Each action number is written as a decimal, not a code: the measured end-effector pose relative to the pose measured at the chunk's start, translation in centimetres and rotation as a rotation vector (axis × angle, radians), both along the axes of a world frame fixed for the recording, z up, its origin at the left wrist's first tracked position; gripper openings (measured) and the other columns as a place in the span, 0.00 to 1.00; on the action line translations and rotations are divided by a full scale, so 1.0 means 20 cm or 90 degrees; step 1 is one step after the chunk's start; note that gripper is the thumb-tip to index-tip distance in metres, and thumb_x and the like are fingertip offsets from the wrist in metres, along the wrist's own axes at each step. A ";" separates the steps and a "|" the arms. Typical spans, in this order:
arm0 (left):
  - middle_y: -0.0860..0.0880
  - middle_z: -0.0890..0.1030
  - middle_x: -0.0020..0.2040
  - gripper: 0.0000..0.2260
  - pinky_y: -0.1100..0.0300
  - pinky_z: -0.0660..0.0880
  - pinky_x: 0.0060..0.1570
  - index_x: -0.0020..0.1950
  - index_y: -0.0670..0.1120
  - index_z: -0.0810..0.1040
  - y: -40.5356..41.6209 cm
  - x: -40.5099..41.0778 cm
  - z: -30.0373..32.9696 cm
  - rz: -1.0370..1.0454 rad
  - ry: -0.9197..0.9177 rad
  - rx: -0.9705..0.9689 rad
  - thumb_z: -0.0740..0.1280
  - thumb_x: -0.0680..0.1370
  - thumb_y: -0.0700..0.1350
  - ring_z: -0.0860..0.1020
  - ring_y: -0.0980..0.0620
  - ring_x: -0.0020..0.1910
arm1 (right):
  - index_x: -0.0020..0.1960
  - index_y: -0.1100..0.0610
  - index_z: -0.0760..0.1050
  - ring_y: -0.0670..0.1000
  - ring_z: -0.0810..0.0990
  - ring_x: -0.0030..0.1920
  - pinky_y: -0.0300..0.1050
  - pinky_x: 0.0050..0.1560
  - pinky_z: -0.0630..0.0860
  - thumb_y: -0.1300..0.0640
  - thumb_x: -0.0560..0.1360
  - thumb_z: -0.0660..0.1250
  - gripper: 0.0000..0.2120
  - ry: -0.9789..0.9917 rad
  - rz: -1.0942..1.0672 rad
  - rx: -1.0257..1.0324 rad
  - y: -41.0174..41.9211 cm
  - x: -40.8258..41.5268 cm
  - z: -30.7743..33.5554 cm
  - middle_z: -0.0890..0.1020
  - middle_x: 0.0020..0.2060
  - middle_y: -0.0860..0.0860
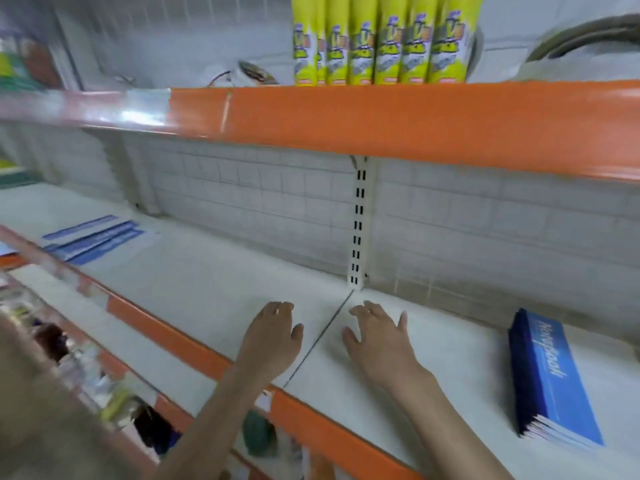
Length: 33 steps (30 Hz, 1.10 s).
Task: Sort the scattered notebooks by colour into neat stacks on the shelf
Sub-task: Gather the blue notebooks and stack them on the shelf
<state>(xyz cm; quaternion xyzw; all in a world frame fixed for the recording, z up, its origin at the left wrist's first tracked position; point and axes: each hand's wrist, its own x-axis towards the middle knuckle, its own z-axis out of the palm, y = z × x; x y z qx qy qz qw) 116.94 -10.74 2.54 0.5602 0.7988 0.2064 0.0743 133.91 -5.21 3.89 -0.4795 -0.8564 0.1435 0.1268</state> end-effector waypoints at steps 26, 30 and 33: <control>0.45 0.66 0.71 0.21 0.51 0.72 0.62 0.73 0.46 0.62 -0.58 -1.69 -0.10 0.215 0.008 -0.089 0.57 0.82 0.51 0.72 0.46 0.64 | 0.67 0.55 0.65 0.52 0.66 0.69 0.59 0.73 0.46 0.50 0.81 0.53 0.17 0.034 0.302 -0.052 -0.30 -1.98 -0.13 0.68 0.67 0.50; 0.45 0.66 0.72 0.21 0.52 0.73 0.62 0.74 0.46 0.62 -0.51 -1.96 -0.10 0.217 0.005 -0.075 0.57 0.82 0.50 0.72 0.46 0.65 | 0.67 0.54 0.66 0.51 0.67 0.68 0.59 0.73 0.47 0.50 0.80 0.53 0.17 0.046 0.306 -0.050 -0.24 -2.27 -0.16 0.68 0.67 0.50; 0.45 0.68 0.70 0.19 0.53 0.72 0.61 0.71 0.45 0.64 -0.43 -2.16 -0.07 0.199 0.014 -0.074 0.57 0.82 0.50 0.71 0.46 0.65 | 0.70 0.53 0.63 0.50 0.64 0.71 0.58 0.74 0.46 0.50 0.80 0.54 0.19 0.057 0.295 -0.054 -0.17 -2.48 -0.15 0.66 0.69 0.49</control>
